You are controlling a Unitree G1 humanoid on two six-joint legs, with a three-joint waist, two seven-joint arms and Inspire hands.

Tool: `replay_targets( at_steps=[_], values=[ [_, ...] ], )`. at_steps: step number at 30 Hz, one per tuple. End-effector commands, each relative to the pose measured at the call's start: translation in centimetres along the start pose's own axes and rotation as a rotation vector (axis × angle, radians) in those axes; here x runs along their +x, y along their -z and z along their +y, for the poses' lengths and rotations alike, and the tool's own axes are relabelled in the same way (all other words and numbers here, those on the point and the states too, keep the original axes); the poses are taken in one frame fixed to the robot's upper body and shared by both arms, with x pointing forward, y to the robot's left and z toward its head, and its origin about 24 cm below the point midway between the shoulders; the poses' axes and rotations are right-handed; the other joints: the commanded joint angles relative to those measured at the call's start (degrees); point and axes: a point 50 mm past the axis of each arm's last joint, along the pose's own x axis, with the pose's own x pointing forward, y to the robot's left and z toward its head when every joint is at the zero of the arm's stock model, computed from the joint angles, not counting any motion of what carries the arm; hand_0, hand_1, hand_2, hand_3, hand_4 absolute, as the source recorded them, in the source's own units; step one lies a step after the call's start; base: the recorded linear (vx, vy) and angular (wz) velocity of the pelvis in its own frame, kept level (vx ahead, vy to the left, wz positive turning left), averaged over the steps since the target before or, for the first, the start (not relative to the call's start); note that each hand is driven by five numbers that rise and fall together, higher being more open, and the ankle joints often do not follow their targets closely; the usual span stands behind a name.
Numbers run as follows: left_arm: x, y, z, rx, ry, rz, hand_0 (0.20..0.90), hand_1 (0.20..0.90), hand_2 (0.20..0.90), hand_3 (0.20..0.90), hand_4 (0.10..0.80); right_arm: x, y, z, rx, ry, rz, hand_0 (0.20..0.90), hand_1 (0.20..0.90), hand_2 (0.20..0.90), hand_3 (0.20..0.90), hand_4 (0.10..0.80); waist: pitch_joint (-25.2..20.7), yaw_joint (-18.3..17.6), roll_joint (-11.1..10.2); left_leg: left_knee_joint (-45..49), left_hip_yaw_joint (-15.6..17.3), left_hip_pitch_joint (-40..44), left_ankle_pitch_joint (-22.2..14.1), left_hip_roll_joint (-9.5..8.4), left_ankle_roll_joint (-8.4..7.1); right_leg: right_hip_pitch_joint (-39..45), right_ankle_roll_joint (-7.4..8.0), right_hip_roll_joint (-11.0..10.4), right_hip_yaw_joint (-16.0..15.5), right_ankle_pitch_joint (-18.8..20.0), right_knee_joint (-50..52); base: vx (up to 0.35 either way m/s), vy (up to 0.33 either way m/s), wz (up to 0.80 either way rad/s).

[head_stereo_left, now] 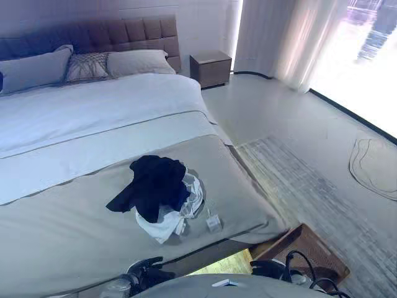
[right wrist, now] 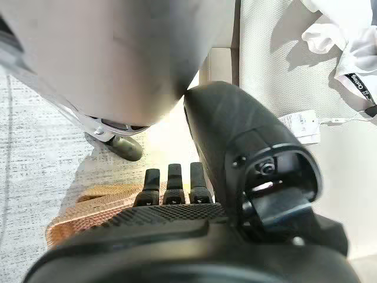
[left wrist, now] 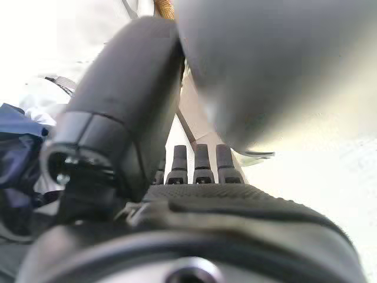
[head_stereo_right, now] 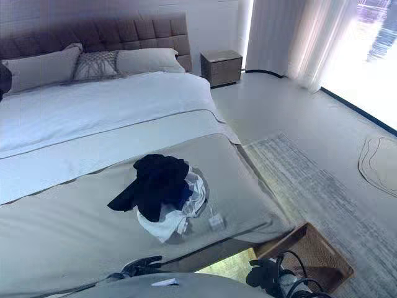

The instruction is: Pick up the clothes from the bed and place them into the basket

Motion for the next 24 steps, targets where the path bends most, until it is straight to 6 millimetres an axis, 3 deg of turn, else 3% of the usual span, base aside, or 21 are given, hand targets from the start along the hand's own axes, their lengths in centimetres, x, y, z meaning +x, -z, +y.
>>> replay_targets(
  at_steps=[1, 5, 10, 17, 20, 21, 24],
  values=[
    [0.3, -2.0, 0.7, 0.051, 0.0, -0.027, 0.9, 0.9, 0.9, 0.9, 0.8, 0.4, -0.9, 1.1, -0.088, -0.05, 0.009, 0.9, 0.9, 0.9, 0.9, 0.8, 3.54, 0.76, -0.39, 0.41, 0.86, 4.2, -9.18, -4.96, 4.17, -1.74, -2.55, 2.84, -0.01, -2.21, 3.52, 0.0, 0.0, 0.0],
    [0.3, -2.3, 0.5, 0.03, -0.002, -0.037, 0.9, 0.9, 0.9, 0.9, 0.8, 0.4, -0.9, 1.1, -0.101, -0.049, 0.024, 0.9, 0.9, 0.9, 0.9, 0.8, 3.86, 0.64, -0.31, 0.41, 0.8, 4.08, -9.12, -5.02, 4.26, -1.98, -2.64, 2.86, 0.09, -2.3, 3.73, 0.0, 0.0, 0.0],
    [0.3, -2.1, 0.6, 0.035, -0.006, -0.029, 0.9, 0.9, 0.9, 0.9, 0.8, 0.3, -0.4, 1.1, 0.002, -0.083, 0.064, 0.9, 0.9, 0.9, 0.9, 0.8, 4.06, 0.9, -0.38, 0.41, 0.74, 4.19, -9.09, -5.04, 4.27, -1.78, -2.66, 2.77, -0.22, -2.34, 3.81, 0.0, 0.0, 0.0],
    [0.3, -1.2, 0.5, 0.041, -0.011, 0.008, 0.9, 0.9, 0.9, 0.9, 0.8, 0.3, 0.1, 2.0, 0.312, -0.177, 0.071, 0.9, 0.9, 0.9, 0.9, 0.8, 3.72, 1.18, -0.45, 0.41, 0.35, 4.52, -9.2, -5.16, 4.32, -1.36, -2.77, 2.91, -0.28, -2.53, 3.95, 0.017, 0.003, 0.0],
    [0.2, -0.7, 0.5, 0.033, -0.014, 0.016, 0.9, 0.9, 0.9, 0.9, 0.8, 0.2, 0.3, 2.4, 0.53, -0.203, 0.029, 0.9, 0.9, 0.9, 0.9, 0.8, 3.57, 0.93, -0.39, 0.41, 0.39, 4.77, -9.34, -5.21, 4.31, -1.16, -2.67, 2.97, -0.06, -2.43, 3.86, 0.024, 0.011, 0.0],
    [0.2, -0.6, 0.6, 0.026, -0.015, 0.019, 0.9, 0.9, 0.9, 0.9, 0.8, 0.2, 0.3, 2.1, 0.691, -0.164, -0.013, 0.9, 0.9, 0.9, 0.9, 0.8, 3.46, 0.66, -0.29, 0.41, 0.6, 4.91, -9.38, -5.24, 4.29, -1.12, -2.6, 3.01, 0.16, -2.4, 3.9, 0.037, 0.019, 0.0],
    [0.1, -0.2, 0.5, 0.001, -0.017, 0.018, 0.9, 0.9, 0.9, 0.9, 0.8, 0.2, 0.4, 0.9, 0.959, -0.011, -0.079, 0.9, 0.9, 0.9, 0.9, 0.8, 3.39, -0.04, 0.07, 0.41, 0.98, 4.99, -9.45, -5.15, 4.25, -1.26, -2.36, 3.02, 0.6, -2.27, 3.98, 0.011, 0.007, 0.0]
  ],
)
